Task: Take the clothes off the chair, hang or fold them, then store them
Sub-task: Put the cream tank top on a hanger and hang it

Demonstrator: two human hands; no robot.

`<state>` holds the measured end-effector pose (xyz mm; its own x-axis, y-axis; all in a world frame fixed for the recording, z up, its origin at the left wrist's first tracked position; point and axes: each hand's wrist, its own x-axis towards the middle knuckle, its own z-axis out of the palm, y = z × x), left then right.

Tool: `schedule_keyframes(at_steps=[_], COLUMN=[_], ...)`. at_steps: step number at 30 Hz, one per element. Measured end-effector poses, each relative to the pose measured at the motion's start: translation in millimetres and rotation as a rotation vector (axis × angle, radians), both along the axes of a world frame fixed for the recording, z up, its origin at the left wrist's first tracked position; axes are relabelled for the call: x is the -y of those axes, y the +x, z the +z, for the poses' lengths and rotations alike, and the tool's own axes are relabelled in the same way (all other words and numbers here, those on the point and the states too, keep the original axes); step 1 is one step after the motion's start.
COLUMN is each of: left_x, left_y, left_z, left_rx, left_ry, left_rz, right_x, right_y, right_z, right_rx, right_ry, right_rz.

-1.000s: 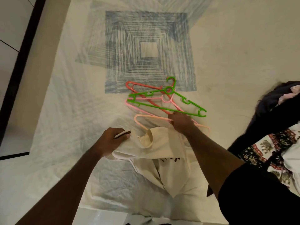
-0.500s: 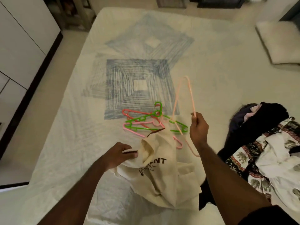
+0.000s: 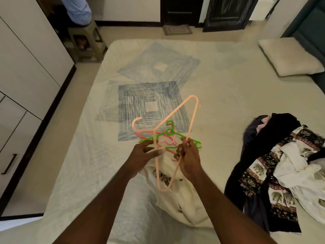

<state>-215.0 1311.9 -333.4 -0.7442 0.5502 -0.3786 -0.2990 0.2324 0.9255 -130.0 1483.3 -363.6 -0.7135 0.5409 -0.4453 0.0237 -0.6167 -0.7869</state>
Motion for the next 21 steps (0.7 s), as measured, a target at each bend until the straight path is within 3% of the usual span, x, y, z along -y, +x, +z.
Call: schedule_keyframes(at_steps=[4,7,10,14,17,21], left_x=[0.2,-1.0,-5.8,-10.0,-6.7,0.4], left_y=[4.5,7.1,4.9,-3.4,-7.2,-5.3], left_z=[0.9,7.1,19.0,33.1,36.6,42.5], left_rx=[-0.11,-0.144,-0.211,-0.34,-0.369,-0.37], left_ry=[-0.035,-0.036,-0.046,-0.173,-0.219,-0.169], left_rz=[-0.052,-0.079,-0.189,-0.448,-0.504,-0.468], right_x=[7.2,-0.4,-4.0,-12.4,-24.5,-15.7], right_y=[24.6,29.0,22.4,5.4,-7.7,-10.9], right_z=[-3.5,-7.5,11.3,60.1,82.0,103.5], right_rx=[0.204,0.449,0.232,-0.018,-0.084,-0.072], right_ry=[0.216,0.731,1.302,1.905,1.899,1.82], right_rz=[0.235,0.114,0.06,0.465,0.881,1.015])
